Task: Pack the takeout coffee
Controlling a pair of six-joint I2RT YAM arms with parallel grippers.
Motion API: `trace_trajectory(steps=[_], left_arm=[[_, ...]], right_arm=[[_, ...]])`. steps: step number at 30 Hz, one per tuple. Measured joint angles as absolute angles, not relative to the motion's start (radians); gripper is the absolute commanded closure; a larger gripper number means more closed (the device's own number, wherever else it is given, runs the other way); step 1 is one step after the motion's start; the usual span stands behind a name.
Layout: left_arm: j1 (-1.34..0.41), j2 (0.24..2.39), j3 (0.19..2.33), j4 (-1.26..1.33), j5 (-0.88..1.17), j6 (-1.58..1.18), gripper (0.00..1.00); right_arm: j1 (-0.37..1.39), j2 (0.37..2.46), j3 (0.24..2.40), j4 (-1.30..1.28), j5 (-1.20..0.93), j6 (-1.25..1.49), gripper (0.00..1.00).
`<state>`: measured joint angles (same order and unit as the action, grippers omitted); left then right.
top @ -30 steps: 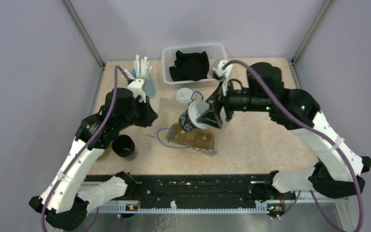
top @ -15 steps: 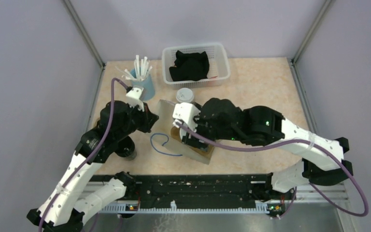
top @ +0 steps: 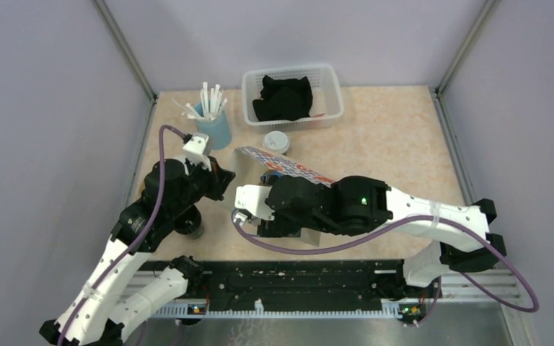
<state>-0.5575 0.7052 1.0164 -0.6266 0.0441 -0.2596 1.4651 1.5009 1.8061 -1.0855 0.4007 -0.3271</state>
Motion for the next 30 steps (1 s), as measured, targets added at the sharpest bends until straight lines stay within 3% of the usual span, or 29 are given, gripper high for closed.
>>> trace_trajectory(steps=[15,30], left_arm=[[-0.558,0.7,1.016,-0.641,0.013,-0.228,1.0],[-0.558,0.667,1.011,-0.65,0.019,-0.228,1.0]], right_arm=[[1.477,1.256,1.625,-1.068,0.413,-0.19,0.41],[1.443,1.476,1.529,-0.912,0.463,-0.358,0.4]])
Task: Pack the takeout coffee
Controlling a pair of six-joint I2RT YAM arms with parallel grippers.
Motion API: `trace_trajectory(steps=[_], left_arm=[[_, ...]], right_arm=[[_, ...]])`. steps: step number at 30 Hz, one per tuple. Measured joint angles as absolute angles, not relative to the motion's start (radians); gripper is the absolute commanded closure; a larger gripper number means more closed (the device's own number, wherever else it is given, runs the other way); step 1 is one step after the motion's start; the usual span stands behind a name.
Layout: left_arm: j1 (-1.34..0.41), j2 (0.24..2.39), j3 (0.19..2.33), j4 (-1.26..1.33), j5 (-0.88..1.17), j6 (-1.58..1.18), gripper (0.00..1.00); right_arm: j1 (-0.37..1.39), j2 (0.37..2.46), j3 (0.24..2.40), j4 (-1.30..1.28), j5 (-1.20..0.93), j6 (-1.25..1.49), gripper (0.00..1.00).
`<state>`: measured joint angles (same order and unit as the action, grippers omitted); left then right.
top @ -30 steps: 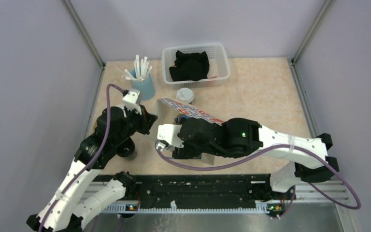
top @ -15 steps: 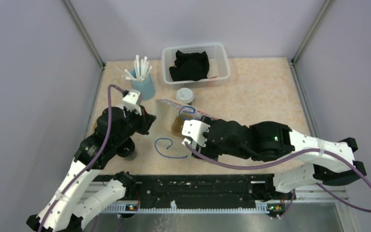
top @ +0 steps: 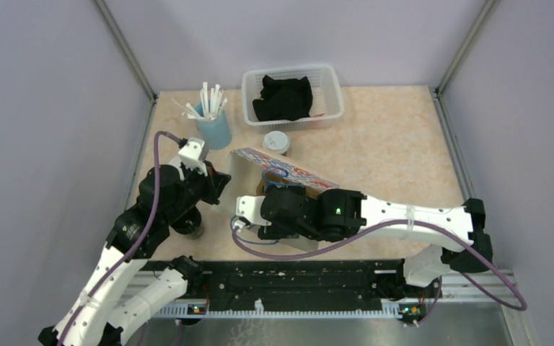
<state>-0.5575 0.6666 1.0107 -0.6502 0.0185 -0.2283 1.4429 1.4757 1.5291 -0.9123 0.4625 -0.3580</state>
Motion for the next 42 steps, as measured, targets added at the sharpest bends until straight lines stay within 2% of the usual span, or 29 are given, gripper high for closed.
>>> trace_trajectory(steps=[16,35,42], left_arm=[[-0.558,0.621,0.97,-0.658,0.015,-0.229,1.0],[-0.558,0.523,0.949,-0.799,-0.013,-0.283,1.0],[-0.558,0.517,0.95,-0.843,-0.02,-0.33,1.0]], right_arm=[[1.351,1.441,1.411,-0.892,0.416,-0.437,0.41],[1.239,1.441,1.225,-0.635,0.357,-0.536,0.41],[1.187,1.504,1.256,-0.529,0.3,-0.562,0.41]])
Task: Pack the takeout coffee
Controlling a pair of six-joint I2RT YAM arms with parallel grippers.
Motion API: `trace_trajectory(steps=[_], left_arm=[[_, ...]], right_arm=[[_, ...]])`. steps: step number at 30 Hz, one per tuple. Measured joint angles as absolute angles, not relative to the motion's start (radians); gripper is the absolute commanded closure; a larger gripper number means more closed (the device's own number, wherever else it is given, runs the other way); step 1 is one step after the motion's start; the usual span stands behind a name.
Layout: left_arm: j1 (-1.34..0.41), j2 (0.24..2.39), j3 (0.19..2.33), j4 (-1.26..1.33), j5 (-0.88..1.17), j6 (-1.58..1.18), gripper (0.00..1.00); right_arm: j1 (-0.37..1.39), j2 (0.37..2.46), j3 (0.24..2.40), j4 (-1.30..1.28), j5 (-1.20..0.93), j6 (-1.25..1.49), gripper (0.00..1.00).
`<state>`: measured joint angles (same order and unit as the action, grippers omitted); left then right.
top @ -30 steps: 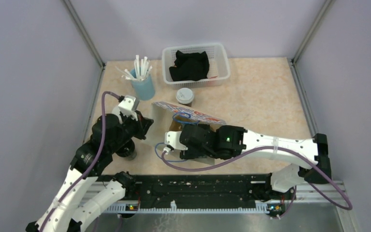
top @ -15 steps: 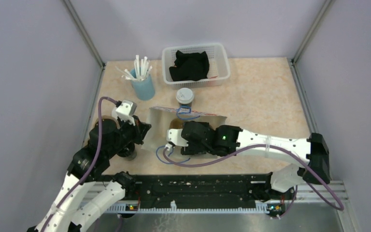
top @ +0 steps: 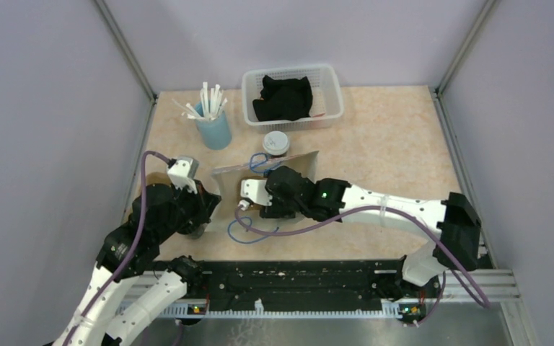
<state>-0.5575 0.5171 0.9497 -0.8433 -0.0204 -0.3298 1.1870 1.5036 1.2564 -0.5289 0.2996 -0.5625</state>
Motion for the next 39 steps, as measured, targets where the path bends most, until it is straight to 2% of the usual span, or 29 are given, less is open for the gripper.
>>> trace_trajectory(steps=[5,15,32,39], left_arm=[[-0.558,0.517,0.95,-0.863,-0.02,-0.367,1.0],[-0.558,0.517,0.955,-0.899,-0.025,-0.391,1.0],[-0.558,0.542,1.016,-0.968,-0.053,-0.41,1.0],[-0.558,0.603,1.037,-0.983,-0.046,-0.413,1.0]], right_arm=[[1.172,1.565,1.261,-0.458,0.272,-0.582,0.41],[1.166,1.528,1.291,-0.439,0.279,-0.581,0.41],[1.113,1.497,1.066,-0.25,0.262,-0.519,0.41],[1.081,1.507,1.054,-0.173,0.232,-0.512,0.41]])
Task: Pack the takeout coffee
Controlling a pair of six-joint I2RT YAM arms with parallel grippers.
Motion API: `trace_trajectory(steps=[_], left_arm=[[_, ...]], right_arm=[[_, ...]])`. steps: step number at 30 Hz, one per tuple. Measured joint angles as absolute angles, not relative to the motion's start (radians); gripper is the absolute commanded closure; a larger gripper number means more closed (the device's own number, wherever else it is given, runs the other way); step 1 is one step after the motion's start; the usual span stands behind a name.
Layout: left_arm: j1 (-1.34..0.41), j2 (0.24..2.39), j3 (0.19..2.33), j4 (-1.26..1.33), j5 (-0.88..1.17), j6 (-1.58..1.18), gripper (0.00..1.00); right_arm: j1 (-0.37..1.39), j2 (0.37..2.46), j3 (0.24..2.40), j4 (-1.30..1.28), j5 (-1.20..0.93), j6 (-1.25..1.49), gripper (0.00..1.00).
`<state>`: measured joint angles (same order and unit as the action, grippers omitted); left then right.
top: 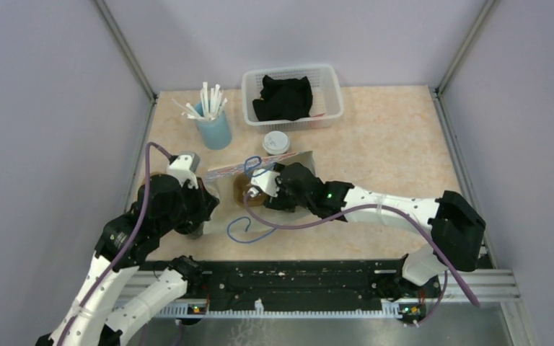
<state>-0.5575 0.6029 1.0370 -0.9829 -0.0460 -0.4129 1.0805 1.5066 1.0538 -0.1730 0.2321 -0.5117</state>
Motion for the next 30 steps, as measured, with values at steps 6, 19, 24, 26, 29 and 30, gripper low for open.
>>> trace_trajectory(steps=[6,19,24,26,29,30], left_arm=[[-0.558,0.698,1.161,-1.052,-0.049,-0.411,1.0],[-0.558,0.861,1.351,-1.211,0.01,-0.41,1.0],[-0.558,0.893,1.377,-1.254,0.041,-0.423,1.0],[-0.558,0.92,1.39,-1.281,0.027,-0.443,1.0],[-0.558,0.96,1.414,-1.315,-0.023,-0.473,1.0],[-0.558,0.97,1.419,-1.32,-0.045,-0.483,1.0]], right_arm=[[1.06,1.539,1.059,-0.163,0.187,-0.5,0.42],[1.057,1.598,1.236,-0.422,0.026,-0.379,0.42],[1.057,1.609,1.28,-0.55,-0.039,-0.354,0.41],[1.057,1.62,1.293,-0.593,-0.058,-0.353,0.41],[1.057,1.639,1.315,-0.645,-0.08,-0.353,0.41],[1.057,1.645,1.32,-0.654,-0.084,-0.354,0.41]])
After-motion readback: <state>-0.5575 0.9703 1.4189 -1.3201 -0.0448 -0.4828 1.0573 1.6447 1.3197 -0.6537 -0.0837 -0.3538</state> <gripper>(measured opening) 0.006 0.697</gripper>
